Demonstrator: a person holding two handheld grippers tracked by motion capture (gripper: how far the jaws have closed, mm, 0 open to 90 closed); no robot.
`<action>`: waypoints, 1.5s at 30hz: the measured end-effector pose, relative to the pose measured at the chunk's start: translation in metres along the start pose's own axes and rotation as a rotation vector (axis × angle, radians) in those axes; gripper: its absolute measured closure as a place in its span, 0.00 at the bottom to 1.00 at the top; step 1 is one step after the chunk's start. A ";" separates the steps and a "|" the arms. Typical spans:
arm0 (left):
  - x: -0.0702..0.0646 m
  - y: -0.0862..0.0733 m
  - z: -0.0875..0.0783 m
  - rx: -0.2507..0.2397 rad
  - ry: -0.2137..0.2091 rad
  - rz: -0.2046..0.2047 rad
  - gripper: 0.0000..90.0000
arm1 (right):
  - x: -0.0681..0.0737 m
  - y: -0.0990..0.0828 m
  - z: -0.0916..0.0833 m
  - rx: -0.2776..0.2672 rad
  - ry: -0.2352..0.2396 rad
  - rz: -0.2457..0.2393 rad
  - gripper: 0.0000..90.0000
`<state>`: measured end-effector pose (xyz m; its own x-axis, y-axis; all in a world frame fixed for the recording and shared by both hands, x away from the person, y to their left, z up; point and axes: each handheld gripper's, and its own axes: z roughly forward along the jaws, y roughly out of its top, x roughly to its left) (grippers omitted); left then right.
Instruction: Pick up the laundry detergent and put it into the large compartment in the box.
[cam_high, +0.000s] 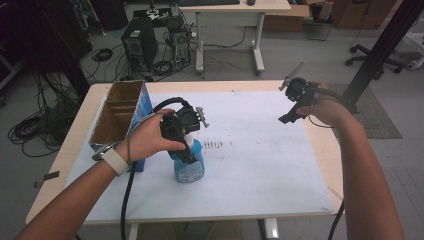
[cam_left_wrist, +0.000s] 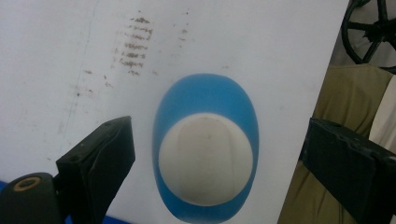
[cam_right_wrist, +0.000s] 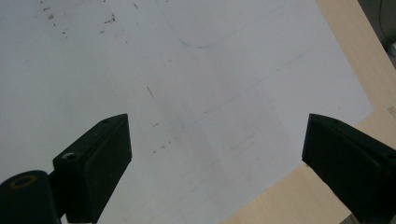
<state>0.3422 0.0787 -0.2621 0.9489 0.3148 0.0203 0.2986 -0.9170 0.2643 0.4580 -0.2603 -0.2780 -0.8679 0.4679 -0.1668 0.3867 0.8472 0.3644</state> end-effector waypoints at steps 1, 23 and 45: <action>0.000 0.000 0.001 -0.002 0.001 -0.002 0.11 | 0.000 0.000 0.000 0.001 0.000 0.003 0.09; 0.001 -0.003 0.014 0.017 -0.002 -0.011 0.11 | 0.001 0.001 0.002 0.000 0.004 0.002 0.09; 0.005 -0.005 0.026 0.023 -0.001 -0.016 0.23 | 0.002 0.004 0.004 0.002 0.008 -0.005 0.09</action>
<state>0.3484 0.0783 -0.2884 0.9443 0.3288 0.0150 0.3157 -0.9175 0.2420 0.4592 -0.2554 -0.2810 -0.8725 0.4613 -0.1614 0.3825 0.8501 0.3619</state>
